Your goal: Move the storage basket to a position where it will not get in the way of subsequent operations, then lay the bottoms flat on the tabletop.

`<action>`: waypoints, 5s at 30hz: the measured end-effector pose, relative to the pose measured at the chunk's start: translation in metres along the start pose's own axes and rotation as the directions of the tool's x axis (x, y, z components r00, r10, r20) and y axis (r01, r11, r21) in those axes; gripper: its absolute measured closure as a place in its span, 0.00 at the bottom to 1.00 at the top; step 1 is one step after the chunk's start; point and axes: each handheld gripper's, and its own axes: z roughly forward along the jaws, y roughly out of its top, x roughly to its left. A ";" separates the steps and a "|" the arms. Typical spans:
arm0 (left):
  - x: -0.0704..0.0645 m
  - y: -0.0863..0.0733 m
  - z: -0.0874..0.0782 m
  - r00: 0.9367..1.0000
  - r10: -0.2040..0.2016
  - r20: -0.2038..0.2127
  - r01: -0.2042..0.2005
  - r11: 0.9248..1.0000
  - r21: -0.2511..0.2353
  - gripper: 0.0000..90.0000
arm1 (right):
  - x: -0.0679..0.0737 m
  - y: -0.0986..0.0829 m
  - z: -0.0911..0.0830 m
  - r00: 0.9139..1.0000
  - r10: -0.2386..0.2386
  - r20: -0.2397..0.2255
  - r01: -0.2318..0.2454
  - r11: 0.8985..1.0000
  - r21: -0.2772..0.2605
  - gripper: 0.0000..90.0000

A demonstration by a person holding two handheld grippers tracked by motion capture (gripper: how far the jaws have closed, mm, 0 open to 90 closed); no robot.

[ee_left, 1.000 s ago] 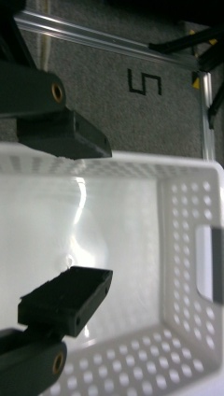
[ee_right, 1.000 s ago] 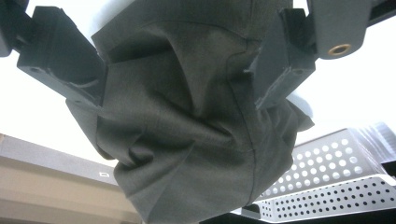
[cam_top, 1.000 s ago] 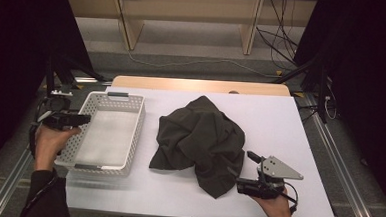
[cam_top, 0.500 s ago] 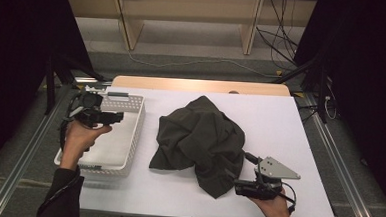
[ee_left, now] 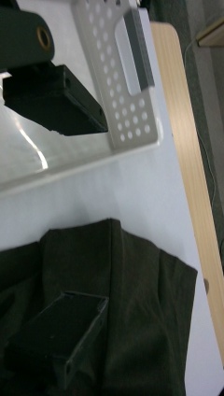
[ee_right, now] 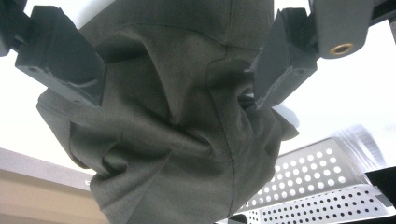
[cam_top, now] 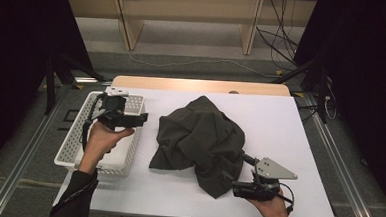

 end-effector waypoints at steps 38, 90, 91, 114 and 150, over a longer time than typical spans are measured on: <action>-0.095 -0.037 0.022 0.974 0.090 0.209 -0.094 0.996 0.009 0.14 | 0.006 -0.003 0.003 0.999 0.015 -0.052 -0.012 0.998 0.061 0.19; -0.109 -0.091 0.030 0.975 0.144 0.166 -0.146 0.989 -0.001 0.13 | 0.009 0.000 0.038 0.961 -0.271 0.054 0.228 0.889 0.398 0.89; -0.109 -0.091 0.030 0.976 0.144 0.166 -0.146 0.989 0.000 0.13 | 0.001 0.003 0.033 0.960 -0.268 0.084 0.216 0.896 0.389 0.89; -0.107 -0.090 0.030 0.977 0.149 0.151 -0.151 0.989 -0.001 0.13 | -0.106 0.002 -0.011 0.939 0.000 0.344 -0.112 0.946 0.305 0.42; -0.125 -0.074 0.110 0.920 0.297 0.255 -0.338 0.932 0.134 0.90 | -0.091 -0.026 0.028 0.973 -0.004 0.233 -0.114 0.864 0.491 0.56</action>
